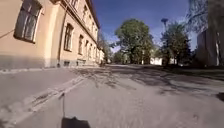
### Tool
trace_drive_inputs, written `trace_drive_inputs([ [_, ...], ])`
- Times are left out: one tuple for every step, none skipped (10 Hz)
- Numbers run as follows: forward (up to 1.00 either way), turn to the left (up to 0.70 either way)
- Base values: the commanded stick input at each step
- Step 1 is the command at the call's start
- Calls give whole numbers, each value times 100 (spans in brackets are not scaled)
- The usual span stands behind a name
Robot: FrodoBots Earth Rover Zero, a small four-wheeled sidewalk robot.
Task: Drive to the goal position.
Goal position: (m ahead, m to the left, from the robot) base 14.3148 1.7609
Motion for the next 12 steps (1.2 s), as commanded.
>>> trace_drive_inputs([
  [100, 0],
  [100, 0],
  [100, 0],
  [100, 0],
  [100, 0],
  [100, 0],
  [100, 0],
  [100, 0],
  [100, 0],
  [100, 0],
  [100, 0],
  [100, 0],
])
